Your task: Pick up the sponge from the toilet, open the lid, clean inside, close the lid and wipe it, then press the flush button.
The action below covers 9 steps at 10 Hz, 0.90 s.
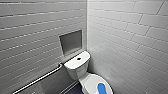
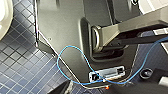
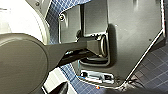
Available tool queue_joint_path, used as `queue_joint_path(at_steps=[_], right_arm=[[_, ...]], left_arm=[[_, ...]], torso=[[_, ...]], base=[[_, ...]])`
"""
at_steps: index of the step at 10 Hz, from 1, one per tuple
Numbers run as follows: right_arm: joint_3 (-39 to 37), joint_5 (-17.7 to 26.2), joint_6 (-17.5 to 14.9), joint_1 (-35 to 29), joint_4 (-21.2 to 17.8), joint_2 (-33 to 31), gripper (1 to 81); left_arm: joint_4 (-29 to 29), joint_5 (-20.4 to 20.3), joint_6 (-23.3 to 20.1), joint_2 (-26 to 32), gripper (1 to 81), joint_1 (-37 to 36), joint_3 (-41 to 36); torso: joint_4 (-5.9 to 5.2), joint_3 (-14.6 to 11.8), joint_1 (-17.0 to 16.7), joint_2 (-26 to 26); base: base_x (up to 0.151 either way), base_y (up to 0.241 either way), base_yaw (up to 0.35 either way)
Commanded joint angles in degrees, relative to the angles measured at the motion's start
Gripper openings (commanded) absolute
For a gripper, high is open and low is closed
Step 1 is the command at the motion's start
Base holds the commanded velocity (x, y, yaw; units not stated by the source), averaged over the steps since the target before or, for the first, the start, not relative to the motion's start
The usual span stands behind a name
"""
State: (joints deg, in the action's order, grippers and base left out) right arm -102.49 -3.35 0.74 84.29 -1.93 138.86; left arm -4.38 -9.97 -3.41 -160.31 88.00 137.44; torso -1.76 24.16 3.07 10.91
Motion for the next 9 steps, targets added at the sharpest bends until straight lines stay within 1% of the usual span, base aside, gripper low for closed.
queue_joint_path(at_steps=[1,2,3,4,5,6,8,9], right_arm=[[4.50,1.51,1.19,-3.10,-2.38,-4.71,81.1],[5.99,1.33,2.42,-4.25,-2.38,-6.64,81.1],[7.74,1.24,3.12,-5.65,-2.29,-8.65,81.1],[9.41,1.24,3.30,-7.15,-2.29,-10.59,81.1],[11.17,1.24,3.39,-8.90,-2.29,-12.43,81.1],[11.88,1.33,4.35,-10.83,-2.30,-13.41,81.1],[11.62,2.03,5.94,-13.74,-2.38,-13.41,81.1],[11.44,2.12,6.20,-15.23,-2.38,-13.50,81.1]], left_arm=[[-0.90,3.38,-0.54,0.68,81.1,0.02,-0.33],[-0.90,3.56,-0.54,0.42,81.1,0.02,-0.24],[-0.90,3.82,-0.54,0.33,81.1,0.19,-0.24],[-0.98,3.91,-0.54,0.25,81.1,0.46,-0.24],[-0.98,3.91,-0.54,0.07,81.1,0.81,-0.15],[-0.98,3.91,-0.54,-0.11,81.1,1.25,-0.15],[-0.81,4.00,-0.45,-0.72,81.1,2.30,-0.15],[-0.63,3.91,-0.54,-1.07,81.1,3.09,-0.15]], torso=[[0.00,5.03,3.47,5.40],[0.00,7.14,4.90,7.63],[0.00,7.45,6.28,9.80],[0.00,5.59,7.52,11.72],[0.00,6.88,8.79,13.62],[0.00,7.25,9.99,15.34],[0.00,7.95,12.37,19.19],[0.00,7.98,13.72,21.36]], base=[[0.000,0.000,0.000],[0.000,0.000,0.000],[0.000,0.000,0.000],[0.000,0.000,0.000],[0.000,0.000,0.000],[0.000,0.000,0.000],[0.000,0.000,0.000],[0.000,0.000,0.000]])
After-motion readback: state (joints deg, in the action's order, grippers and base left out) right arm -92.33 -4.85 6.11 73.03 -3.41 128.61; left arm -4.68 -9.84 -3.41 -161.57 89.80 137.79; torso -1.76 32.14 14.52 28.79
